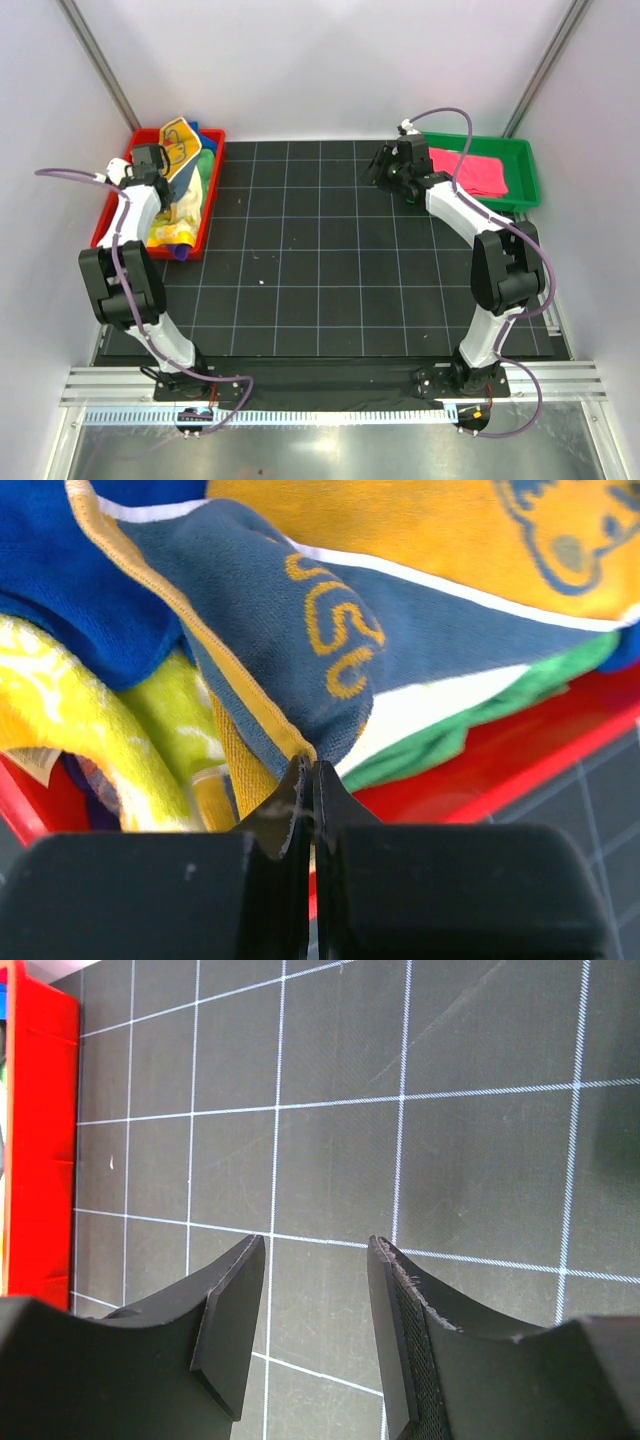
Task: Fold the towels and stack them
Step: Grab crumpled towel, then move the towel to the center of the board, then flatten out the crumpled towel
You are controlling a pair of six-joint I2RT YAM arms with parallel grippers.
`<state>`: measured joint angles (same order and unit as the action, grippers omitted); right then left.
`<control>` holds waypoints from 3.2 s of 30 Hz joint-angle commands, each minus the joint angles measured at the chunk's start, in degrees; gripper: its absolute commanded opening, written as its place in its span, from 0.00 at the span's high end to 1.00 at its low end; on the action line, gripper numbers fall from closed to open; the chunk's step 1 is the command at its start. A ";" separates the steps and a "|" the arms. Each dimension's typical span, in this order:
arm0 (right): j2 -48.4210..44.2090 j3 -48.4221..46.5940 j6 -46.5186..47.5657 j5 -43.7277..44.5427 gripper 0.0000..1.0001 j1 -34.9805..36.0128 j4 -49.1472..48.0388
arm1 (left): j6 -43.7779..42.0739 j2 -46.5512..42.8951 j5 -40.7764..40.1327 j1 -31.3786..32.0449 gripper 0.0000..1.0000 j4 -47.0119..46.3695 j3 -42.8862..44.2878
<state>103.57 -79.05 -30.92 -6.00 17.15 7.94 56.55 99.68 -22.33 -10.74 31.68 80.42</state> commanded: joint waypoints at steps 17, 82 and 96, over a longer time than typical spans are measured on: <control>-4.69 2.67 -0.81 1.86 0.48 0.08 -4.87 | -8.12 -18.20 -8.25 29.27 1.00 -10.15 -7.29; 21.06 -18.25 13.60 -11.75 0.47 13.26 6.20 | 9.10 -9.77 -8.79 29.73 0.34 -4.96 -29.27; 22.11 -18.69 12.99 -12.63 0.47 13.97 5.33 | 5.76 -5.20 -4.75 28.06 0.68 -10.33 -29.09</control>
<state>125.12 -95.29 -17.85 -17.61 30.44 15.00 62.70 93.60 -27.49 17.63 22.85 50.52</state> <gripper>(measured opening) 0.528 0.337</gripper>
